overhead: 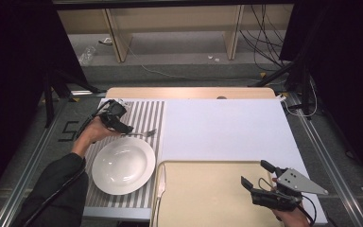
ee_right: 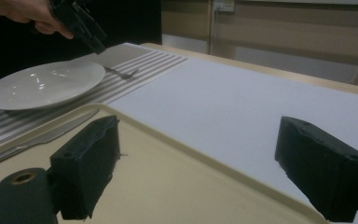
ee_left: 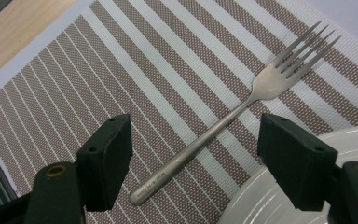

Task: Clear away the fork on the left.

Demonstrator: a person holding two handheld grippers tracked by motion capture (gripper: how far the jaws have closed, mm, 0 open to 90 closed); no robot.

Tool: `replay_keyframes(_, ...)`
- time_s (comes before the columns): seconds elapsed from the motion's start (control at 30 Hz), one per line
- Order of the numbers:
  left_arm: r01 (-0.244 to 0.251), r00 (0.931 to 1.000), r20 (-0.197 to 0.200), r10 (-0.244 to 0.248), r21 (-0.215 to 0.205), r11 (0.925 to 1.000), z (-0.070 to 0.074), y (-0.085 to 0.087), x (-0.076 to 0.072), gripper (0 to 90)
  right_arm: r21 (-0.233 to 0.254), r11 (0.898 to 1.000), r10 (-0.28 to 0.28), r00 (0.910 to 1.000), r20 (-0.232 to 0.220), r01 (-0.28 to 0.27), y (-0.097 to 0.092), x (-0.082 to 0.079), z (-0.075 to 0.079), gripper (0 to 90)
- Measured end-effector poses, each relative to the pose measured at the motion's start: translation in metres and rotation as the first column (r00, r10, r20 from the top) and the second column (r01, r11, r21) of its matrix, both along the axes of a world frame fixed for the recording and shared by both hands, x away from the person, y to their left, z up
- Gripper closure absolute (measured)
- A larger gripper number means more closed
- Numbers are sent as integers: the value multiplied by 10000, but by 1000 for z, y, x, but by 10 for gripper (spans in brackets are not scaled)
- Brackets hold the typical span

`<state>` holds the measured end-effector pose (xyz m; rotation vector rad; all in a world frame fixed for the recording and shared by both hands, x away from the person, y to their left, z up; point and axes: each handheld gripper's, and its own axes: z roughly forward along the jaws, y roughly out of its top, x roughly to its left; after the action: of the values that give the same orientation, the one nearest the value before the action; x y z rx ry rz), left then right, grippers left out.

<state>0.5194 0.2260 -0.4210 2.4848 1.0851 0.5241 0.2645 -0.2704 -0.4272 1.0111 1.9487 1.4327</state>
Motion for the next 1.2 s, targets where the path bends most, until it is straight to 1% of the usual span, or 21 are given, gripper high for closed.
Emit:
replay_keyframes(0.17, 37, 9996, -294, -32, 189, 9998, -9, -3, 6, 272, 29, 10000, 7, 10000, -8, -7, 0, 0, 0, 147)
replay_keyframes(0.2, 18, 9995, -313, -9, 265, 9996, -11, -3, 7, 284, 12, 10000, 17, 10000, -5, -17, 0, 0, 0, 147)
replay_keyframes(0.23, -12, 9989, -459, 33, 446, 9990, -12, -4, 9, 283, 24, 10000, 23, 10000, 39, -23, 0, 0, 0, 147)
replay_keyframes(0.33, 50, 9984, -557, -22, 489, 9988, -13, -4, 12, 284, 23, 10000, 9, 10000, 13, -9, 0, 0, 0, 147)
replay_keyframes(0.4, -13, 9981, -622, 47, 552, 9985, -14, -3, 14, 293, 70, 10000, 17, 10000, 52, -18, 0, 0, 0, 147)
replay_keyframes(0.43, -63, 9979, -633, 94, 493, 9988, -15, -3, 14, 293, 70, 10000, 17, 10000, 52, -18, 0, 0, 0, 147)
replay_keyframes(0.5, -49, 9968, -798, 91, 525, 9986, -16, -3, 16, 304, 84, 10000, 22, 10000, 47, -23, 0, 0, 0, 147)
replay_keyframes(0.53, -24, 9963, -851, 72, 569, 9984, -17, -4, 16, 310, 3, 10000, 21, 10000, 7, -21, 0, 0, 0, 147)
replay_keyframes(0.6, 44, 9959, -909, 9, 583, 9983, -19, -5, 16, 313, 16, 10000, 19, 10000, 4, -19, 0, 0, 0, 147)
replay_keyframes(0.73, 155, 9951, -980, -91, 645, 9978, -21, -7, 19, 345, -9, 10000, 38, 10000, 5, -38, 0, 0, 0, 147)
replay_keyframes(0.77, 207, 9946, -1030, -127, 770, 9968, -21, -7, 19, 350, 86, 10000, 32, 10000, 52, -32, 1, 0, 0, 147)
replay_keyframes(0.83, 337, 9934, -1120, -237, 879, 9956, -22, -8, 20, 357, 3, 10000, 35, 10000, 9, -35, 0, 0, 0, 147)
replay_keyframes(0.97, 430, 9939, -1054, -335, 887, 9951, -23, -11, 21, 380, 80, 10000, 37, 10000, 54, -38, 1, 0, 0, 147)
replay_keyframes(1.03, 611, 9920, -1156, -507, 882, 9942, -24, -12, 21, 401, 30, 10000, 56, 10000, 49, -56, 1, 0, 0, 147)
replay_keyframes(1.07, 723, 9914, -1166, -601, 1030, 9920, -26, -13, 21, 401, 21, 10000, 64, 10000, 49, -64, 1, 0, 0, 147)
replay_keyframes(1.1, 720, 9916, -1148, -597, 1065, 9917, -27, -13, 22, 407, 59, 10000, 71, 9999, 84, -71, 1, 0, -1, 147)
replay_keyframes(1.2, 771, 9908, -1195, -642, 1069, 9913, -28, -13, 22, 428, 9, 10000, 51, 10000, 1, -51, 0, 0, 0, 147)
